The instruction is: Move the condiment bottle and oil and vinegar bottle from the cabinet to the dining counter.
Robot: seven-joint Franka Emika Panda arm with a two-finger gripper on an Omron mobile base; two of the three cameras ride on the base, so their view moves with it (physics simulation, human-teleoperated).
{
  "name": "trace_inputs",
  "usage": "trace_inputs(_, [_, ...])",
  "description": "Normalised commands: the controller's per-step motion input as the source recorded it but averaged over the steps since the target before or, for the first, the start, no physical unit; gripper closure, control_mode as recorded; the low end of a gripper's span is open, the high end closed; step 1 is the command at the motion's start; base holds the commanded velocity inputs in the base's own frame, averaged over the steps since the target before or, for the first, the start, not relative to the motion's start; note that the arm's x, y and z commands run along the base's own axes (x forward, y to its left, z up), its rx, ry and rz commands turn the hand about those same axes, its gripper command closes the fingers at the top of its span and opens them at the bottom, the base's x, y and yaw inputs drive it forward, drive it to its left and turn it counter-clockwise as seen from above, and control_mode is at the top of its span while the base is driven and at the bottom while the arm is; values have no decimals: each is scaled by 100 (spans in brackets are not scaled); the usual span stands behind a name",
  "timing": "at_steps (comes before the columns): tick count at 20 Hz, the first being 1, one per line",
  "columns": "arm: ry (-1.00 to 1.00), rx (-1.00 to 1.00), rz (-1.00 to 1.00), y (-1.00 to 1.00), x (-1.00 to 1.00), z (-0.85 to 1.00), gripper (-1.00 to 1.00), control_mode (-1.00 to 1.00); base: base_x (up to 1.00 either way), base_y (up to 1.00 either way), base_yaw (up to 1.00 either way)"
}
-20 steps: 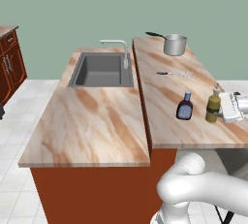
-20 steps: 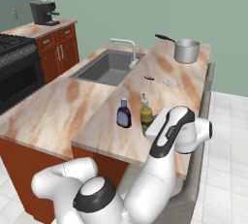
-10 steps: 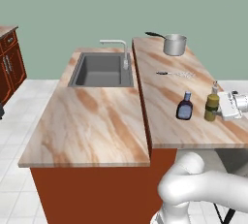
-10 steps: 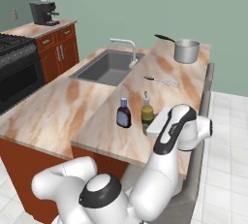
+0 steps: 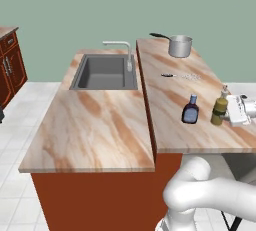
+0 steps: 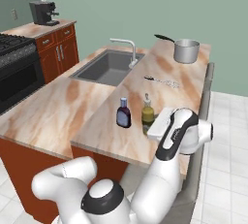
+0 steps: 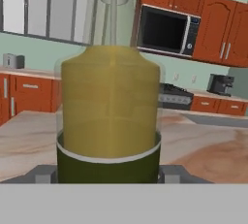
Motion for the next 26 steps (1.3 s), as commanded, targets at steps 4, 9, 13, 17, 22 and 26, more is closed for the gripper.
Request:
trace_inputs(4, [-4, 0, 0, 1, 7, -32, 100, -100, 0, 0, 0])
trace_inputs(9, [0, 0, 0, 0, 15, -29, -100, -100, 0, 0, 0])
trace_inputs(13, [0, 1, 0, -4, 2, -25, -100, -100, 0, 0, 0])
trace_inputs(17, [0, 0, 0, 0, 0, -22, -100, -100, 0, 0, 0])
trace_inputs(22, [0, 0, 0, -1, 0, -12, -100, -100, 0, 0, 0])
trace_inputs(26, [0, 0, 0, -9, 0, -5, -100, -100, 0, 0, 0])
